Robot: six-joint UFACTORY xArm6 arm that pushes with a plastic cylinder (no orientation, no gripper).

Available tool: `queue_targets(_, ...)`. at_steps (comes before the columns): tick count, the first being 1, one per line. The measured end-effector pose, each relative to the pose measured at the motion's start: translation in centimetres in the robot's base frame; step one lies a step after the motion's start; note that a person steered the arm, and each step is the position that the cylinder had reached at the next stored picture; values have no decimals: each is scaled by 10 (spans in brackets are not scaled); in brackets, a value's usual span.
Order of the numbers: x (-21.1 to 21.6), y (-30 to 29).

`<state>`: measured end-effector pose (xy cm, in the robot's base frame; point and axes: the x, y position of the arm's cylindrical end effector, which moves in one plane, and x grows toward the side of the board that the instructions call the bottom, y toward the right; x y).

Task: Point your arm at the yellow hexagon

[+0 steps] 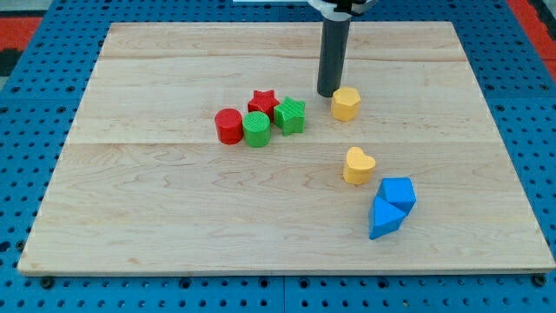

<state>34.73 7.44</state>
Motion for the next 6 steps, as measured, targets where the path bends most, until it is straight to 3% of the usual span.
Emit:
queue_targets(1, 30, 13)
queue_targets(2, 101, 14)
queue_targets(4, 49, 34)
queue_targets(5, 66, 97)
queue_targets(6, 103, 82)
